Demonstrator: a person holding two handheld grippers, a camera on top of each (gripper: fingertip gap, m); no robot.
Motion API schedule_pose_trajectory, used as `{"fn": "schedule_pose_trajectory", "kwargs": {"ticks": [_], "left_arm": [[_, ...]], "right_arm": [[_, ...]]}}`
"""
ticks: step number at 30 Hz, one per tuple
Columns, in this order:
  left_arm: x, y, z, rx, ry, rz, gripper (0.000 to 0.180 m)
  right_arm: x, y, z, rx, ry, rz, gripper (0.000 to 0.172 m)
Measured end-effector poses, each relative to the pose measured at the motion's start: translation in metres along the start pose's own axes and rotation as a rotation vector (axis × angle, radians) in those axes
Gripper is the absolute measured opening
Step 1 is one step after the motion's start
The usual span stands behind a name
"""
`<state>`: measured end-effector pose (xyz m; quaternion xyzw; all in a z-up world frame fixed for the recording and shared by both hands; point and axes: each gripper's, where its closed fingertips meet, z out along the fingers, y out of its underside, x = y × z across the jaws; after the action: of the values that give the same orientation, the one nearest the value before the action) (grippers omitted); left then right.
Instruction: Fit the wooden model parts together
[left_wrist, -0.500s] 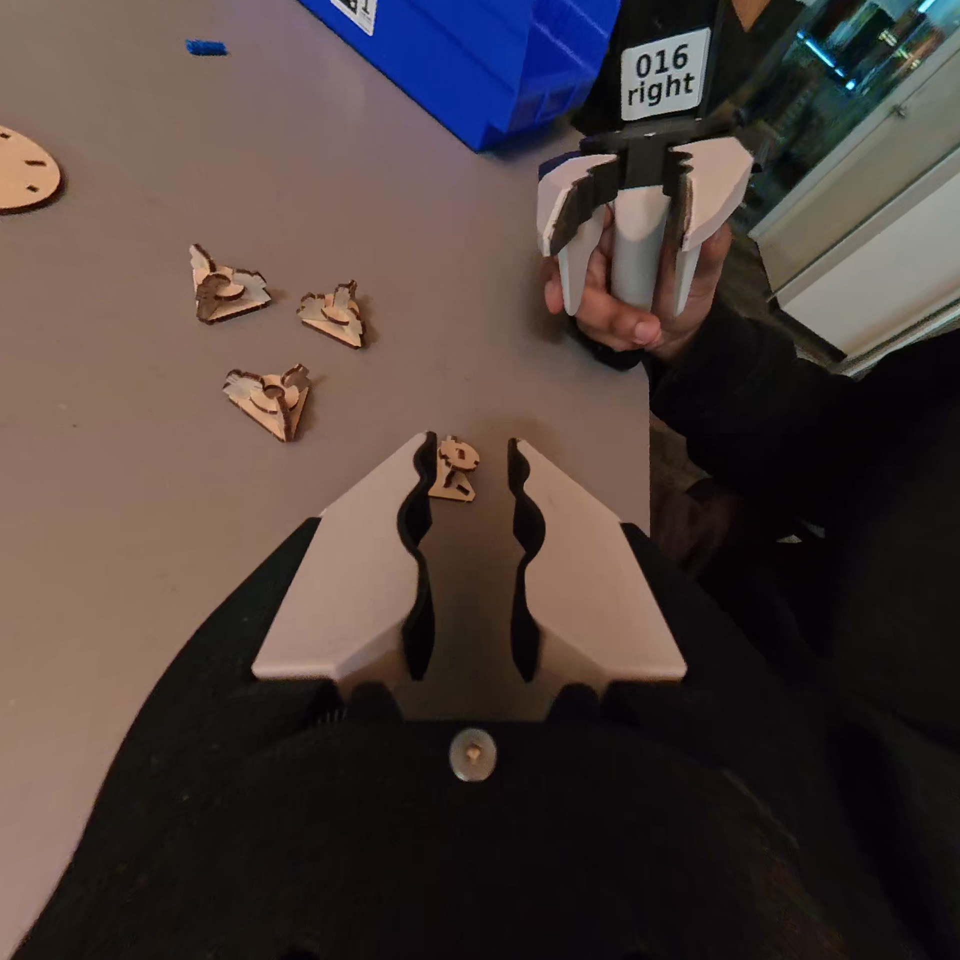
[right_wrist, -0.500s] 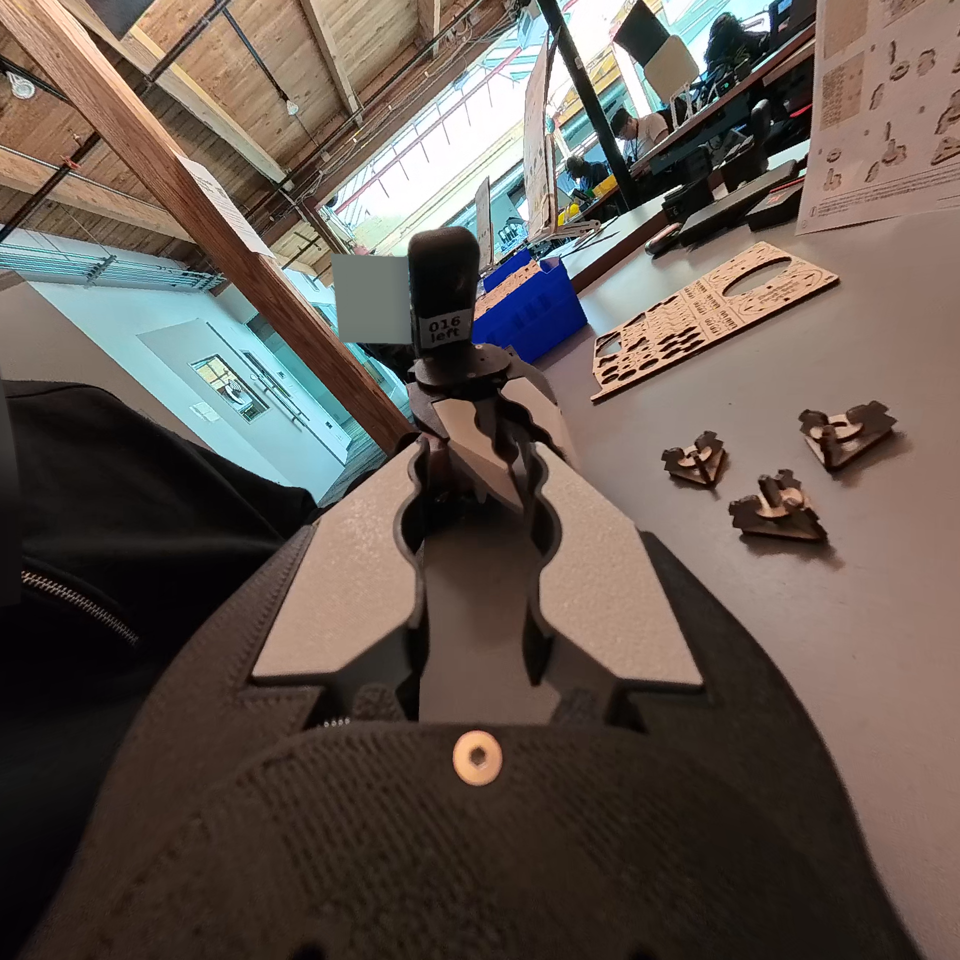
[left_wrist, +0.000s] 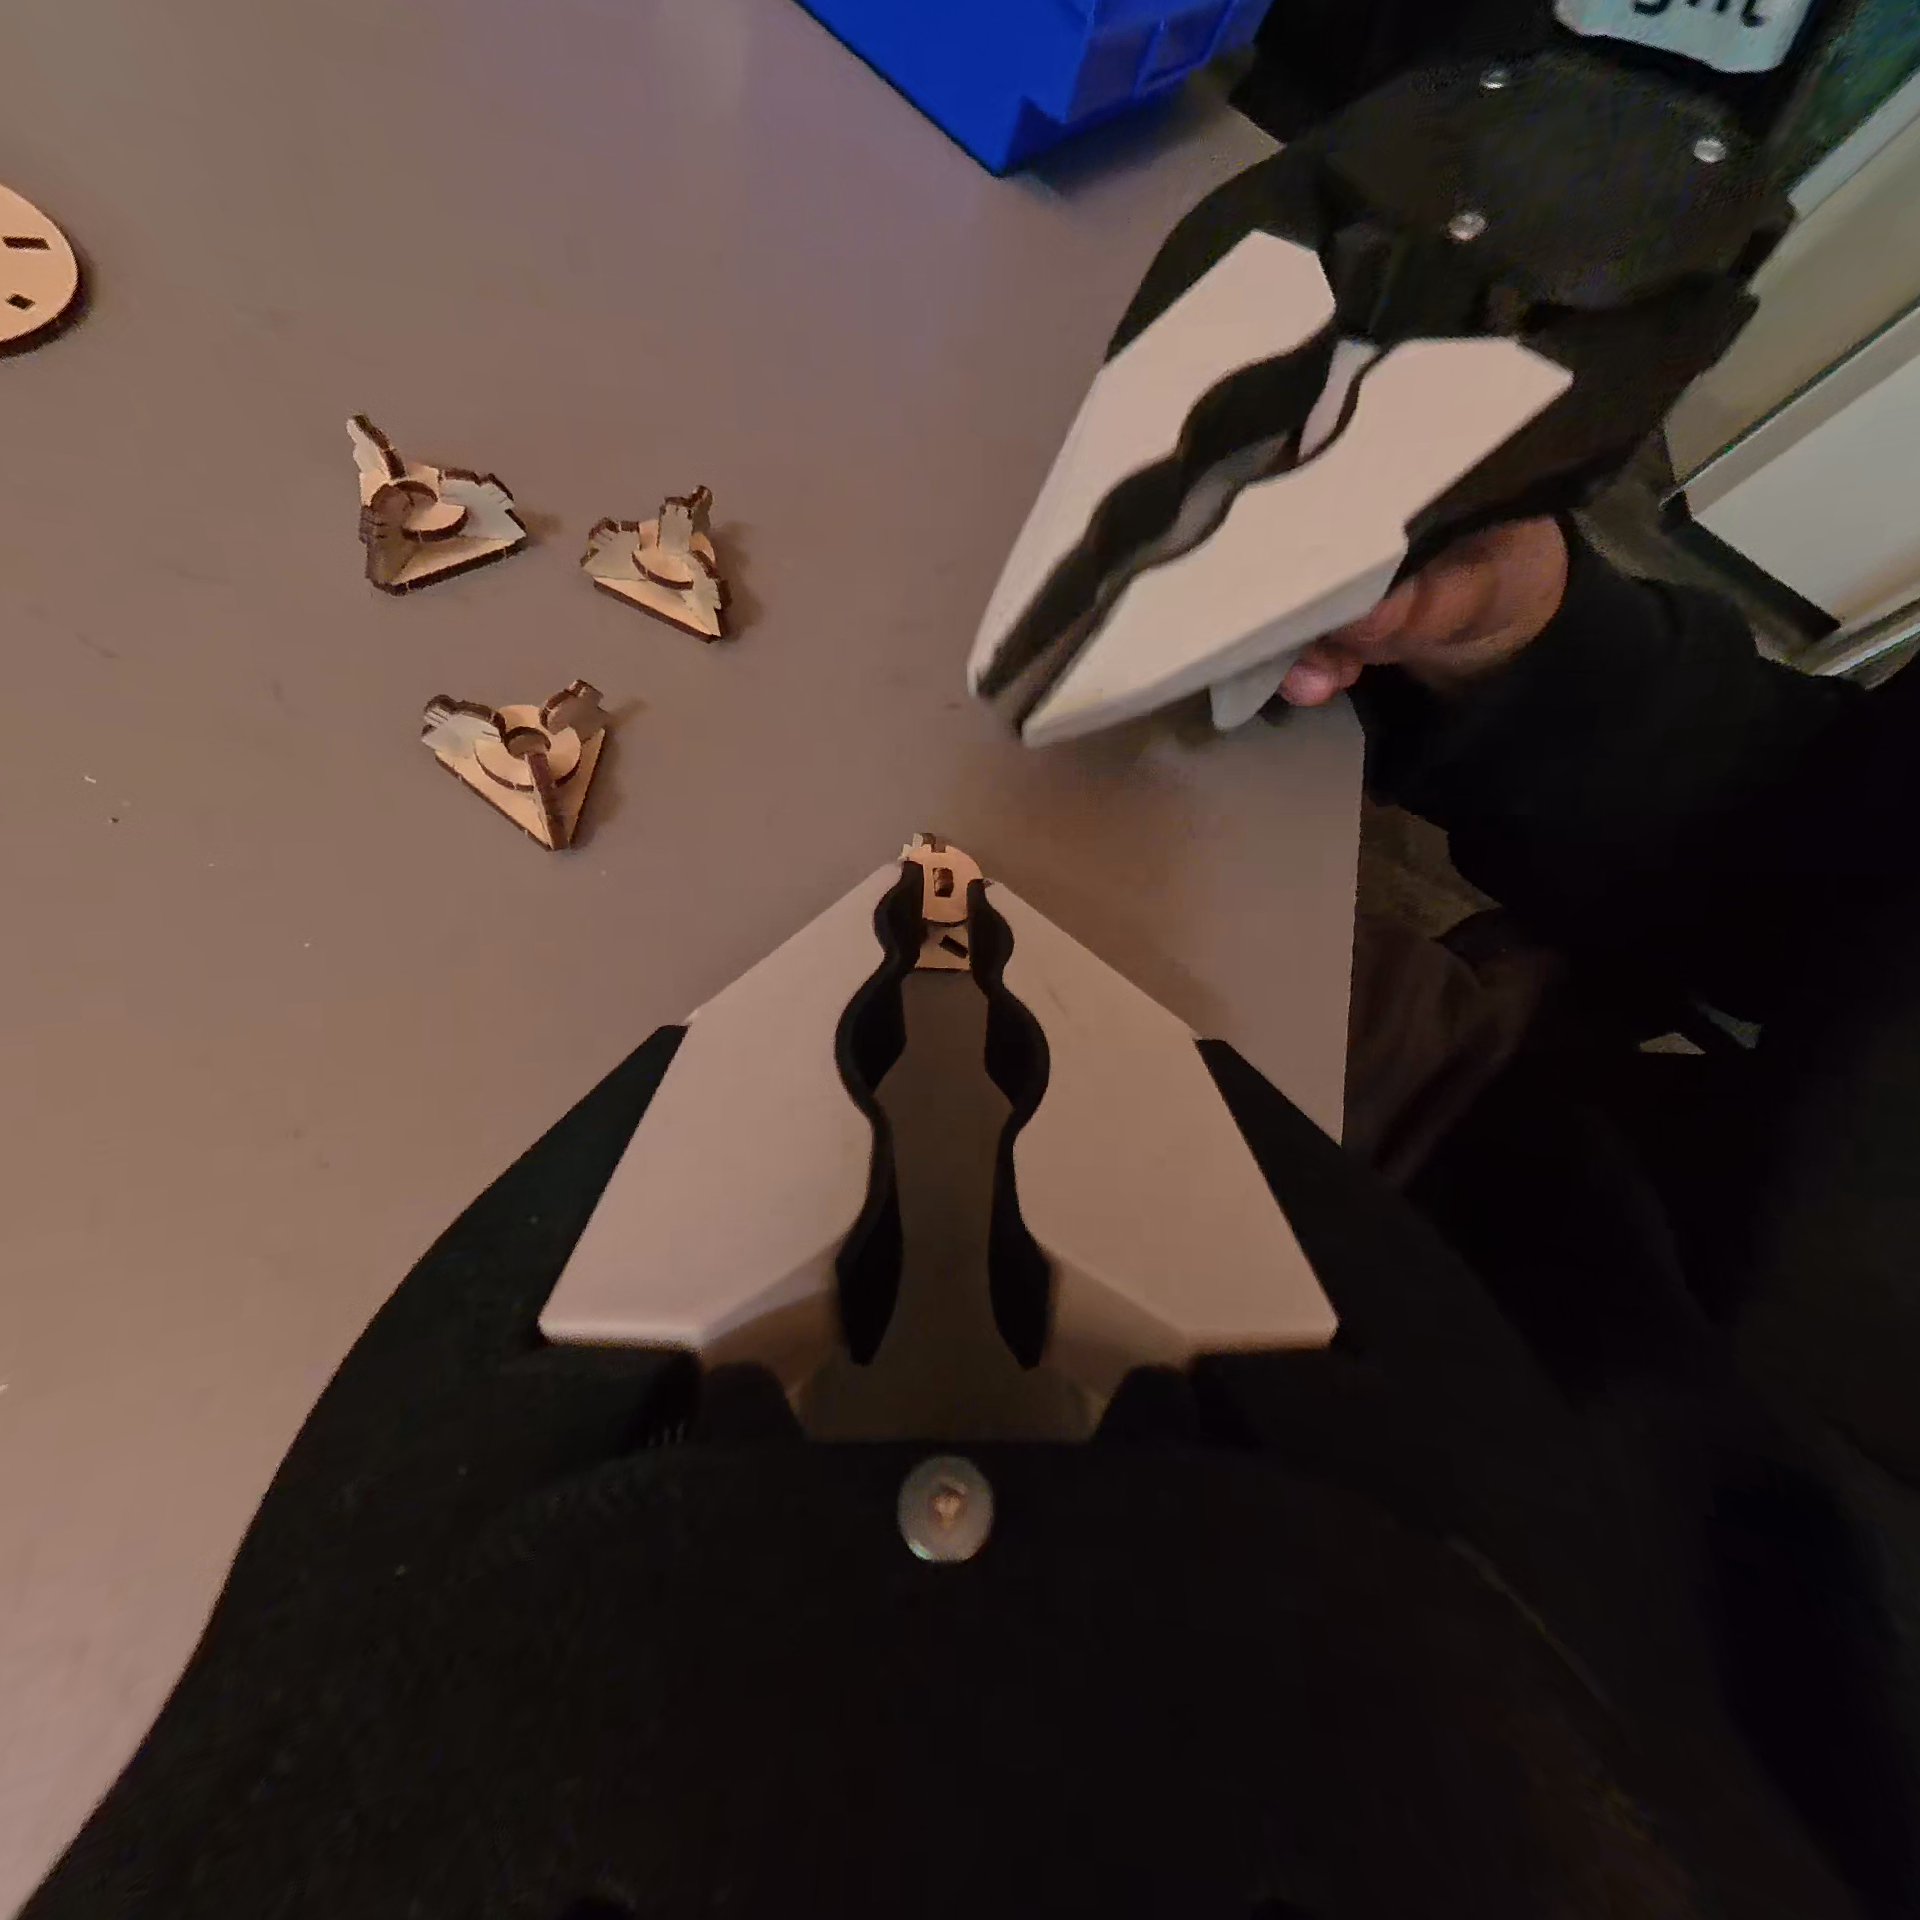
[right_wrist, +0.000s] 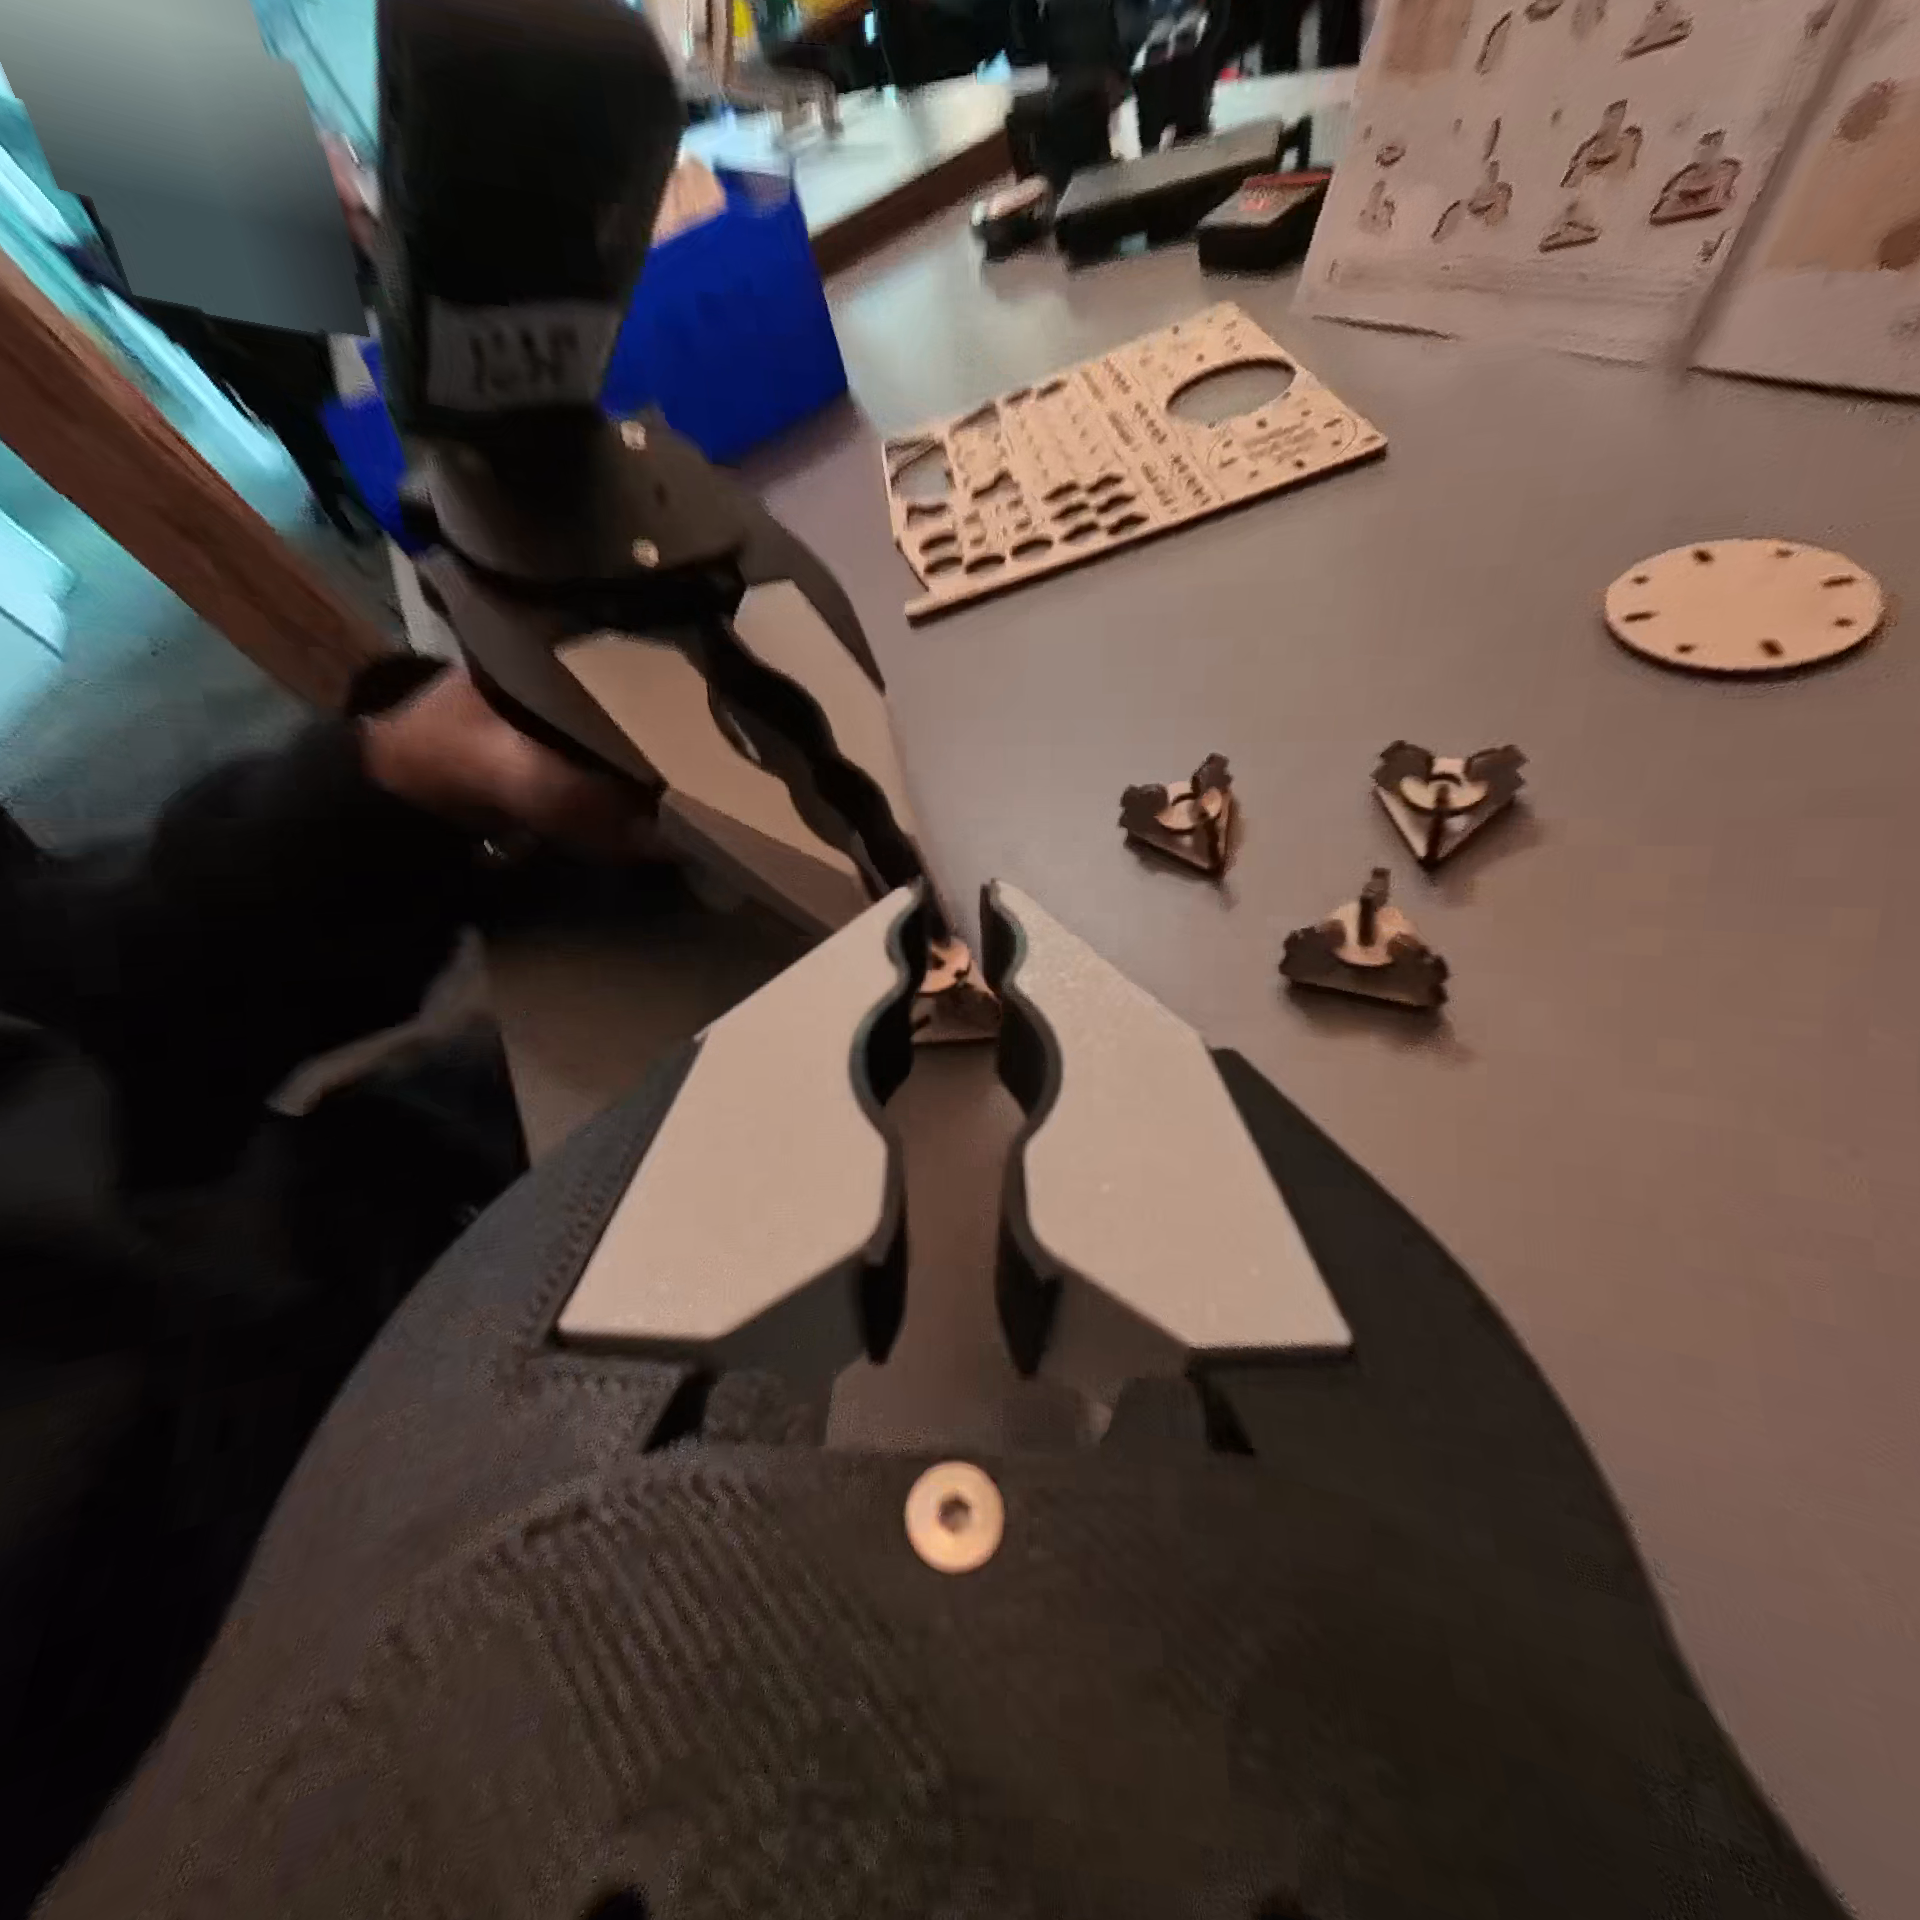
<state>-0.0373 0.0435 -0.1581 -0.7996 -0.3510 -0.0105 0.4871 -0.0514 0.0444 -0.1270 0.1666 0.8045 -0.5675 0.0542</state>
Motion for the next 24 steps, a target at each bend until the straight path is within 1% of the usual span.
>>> {"fn": "schedule_pose_trajectory", "kwargs": {"ticks": [3,6,13,17,24], "left_arm": [[0.0,0.001,0.001,-0.006,-0.019,0.016,0.006],[0.0,0.001,0.001,-0.009,-0.022,0.025,0.005],[0.0,0.002,0.002,-0.017,-0.028,0.023,0.004],[-0.001,0.003,0.002,-0.022,-0.032,0.024,0.003],[-0.001,0.004,0.003,-0.023,0.01,-0.038,0.003]], "right_arm": [[-0.006,0.013,0.01,-0.096,0.006,-0.069,0.001],[-0.006,0.021,0.015,-0.155,0.031,-0.101,0.0],[-0.001,0.029,0.02,-0.215,0.055,-0.086,0.0],[-0.001,0.03,0.021,-0.22,0.052,-0.083,0.0],[-0.001,0.03,0.021,-0.223,0.031,-0.051,0.0]]}}
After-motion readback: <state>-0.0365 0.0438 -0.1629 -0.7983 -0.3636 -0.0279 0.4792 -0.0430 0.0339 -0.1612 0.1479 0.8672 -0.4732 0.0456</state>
